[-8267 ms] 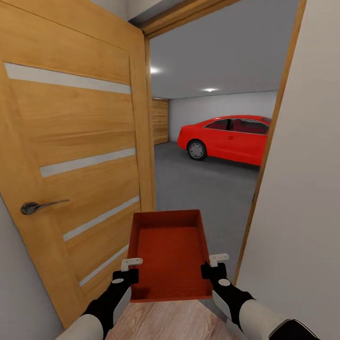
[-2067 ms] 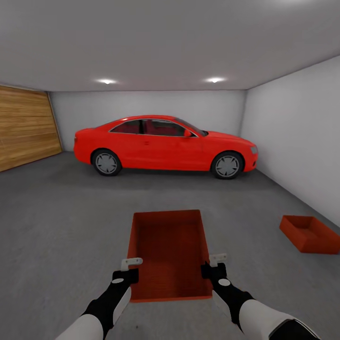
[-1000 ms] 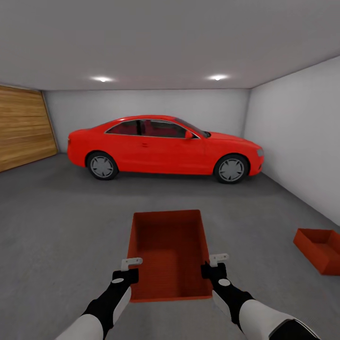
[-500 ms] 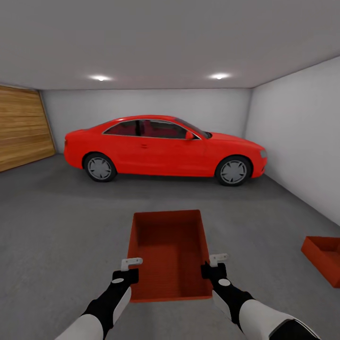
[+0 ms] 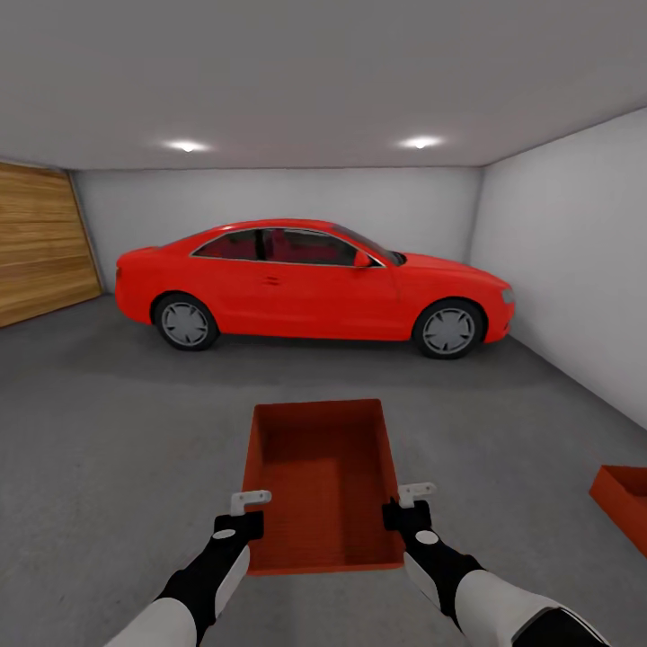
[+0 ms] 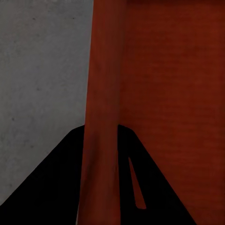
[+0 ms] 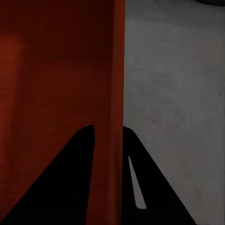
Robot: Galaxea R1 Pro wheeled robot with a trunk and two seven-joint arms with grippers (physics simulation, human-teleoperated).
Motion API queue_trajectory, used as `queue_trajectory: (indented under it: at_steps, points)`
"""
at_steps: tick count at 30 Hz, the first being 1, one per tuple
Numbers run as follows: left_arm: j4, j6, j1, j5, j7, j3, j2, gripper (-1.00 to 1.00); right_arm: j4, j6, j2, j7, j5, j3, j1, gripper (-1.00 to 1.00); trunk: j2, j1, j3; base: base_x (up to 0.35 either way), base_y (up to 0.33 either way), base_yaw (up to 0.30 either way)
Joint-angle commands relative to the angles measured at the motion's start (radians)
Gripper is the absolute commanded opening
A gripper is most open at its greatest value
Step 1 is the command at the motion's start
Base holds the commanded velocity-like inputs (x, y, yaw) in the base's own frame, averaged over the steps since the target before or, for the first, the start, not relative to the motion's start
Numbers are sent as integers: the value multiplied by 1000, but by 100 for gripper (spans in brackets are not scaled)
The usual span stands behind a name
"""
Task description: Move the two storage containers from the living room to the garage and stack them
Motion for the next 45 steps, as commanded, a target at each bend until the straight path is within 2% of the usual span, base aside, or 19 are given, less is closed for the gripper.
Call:
queue_trajectory:
  at_steps: [1,21,45]
  points:
    - [-5,-12,0,-14,62,29,23,-100,0,1,0,2,-43,-43,-1,-100,-1,1,-1,321,0,0]
    - [-5,-12,0,-14,62,29,23,-100,-1,1,0,1,-43,-43,-1,-100,-1,1,-1,321,0,-8]
    - [-5,-12,0,-14,62,29,23,-100,0,1,0,1,-43,-43,-1,-100,-1,1,-1,321,0,-262]
